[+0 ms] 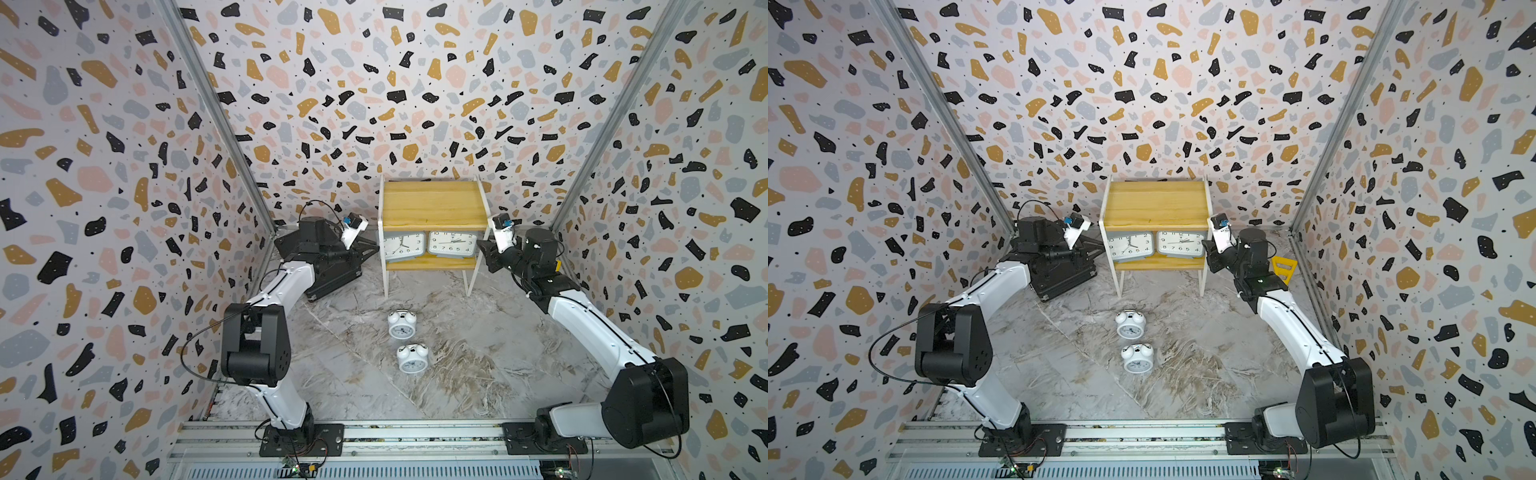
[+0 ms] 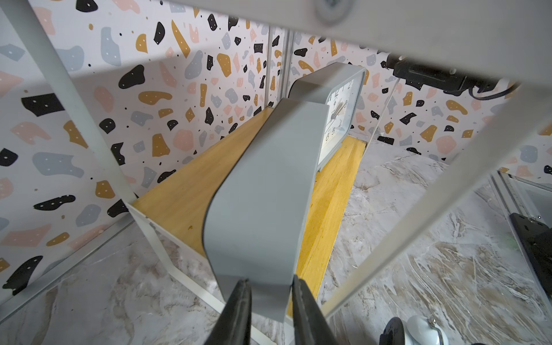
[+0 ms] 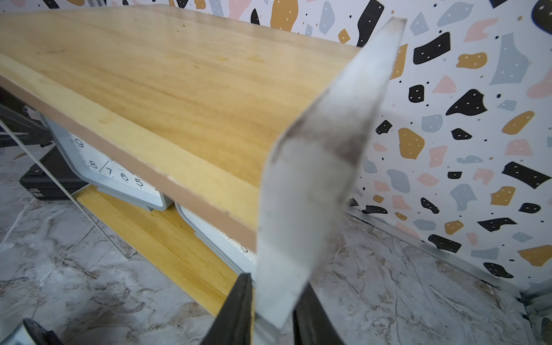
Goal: Place the alarm clocks on the shelf by style
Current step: Place the alarm on the shelf.
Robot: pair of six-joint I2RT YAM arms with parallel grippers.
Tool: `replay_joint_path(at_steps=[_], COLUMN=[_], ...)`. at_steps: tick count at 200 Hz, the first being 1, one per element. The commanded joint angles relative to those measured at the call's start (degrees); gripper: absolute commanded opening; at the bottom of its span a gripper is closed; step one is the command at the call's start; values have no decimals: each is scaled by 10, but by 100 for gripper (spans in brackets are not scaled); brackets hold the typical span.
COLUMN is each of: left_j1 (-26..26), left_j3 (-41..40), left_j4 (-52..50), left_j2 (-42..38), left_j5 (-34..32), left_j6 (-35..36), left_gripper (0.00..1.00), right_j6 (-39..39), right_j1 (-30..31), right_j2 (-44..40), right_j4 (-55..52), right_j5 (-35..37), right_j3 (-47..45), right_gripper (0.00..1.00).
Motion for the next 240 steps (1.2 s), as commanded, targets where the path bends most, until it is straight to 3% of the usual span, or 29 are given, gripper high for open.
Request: replay_joint_path(at_steps=[1,240], left_j1=[4,-9], left_j3=[22,50], left_j4=[19,47], left_j2=[12,51], left_j5=[21,68], left_j6=[-14,-72], left_gripper=[27,31], right_j6=[-5,-17], right_j1=[-2,-2], right_j2=[-11,-17], right_j4=[-9,-17], right_j5=[1,11], right_j3=[4,-6], right_gripper=[28,28])
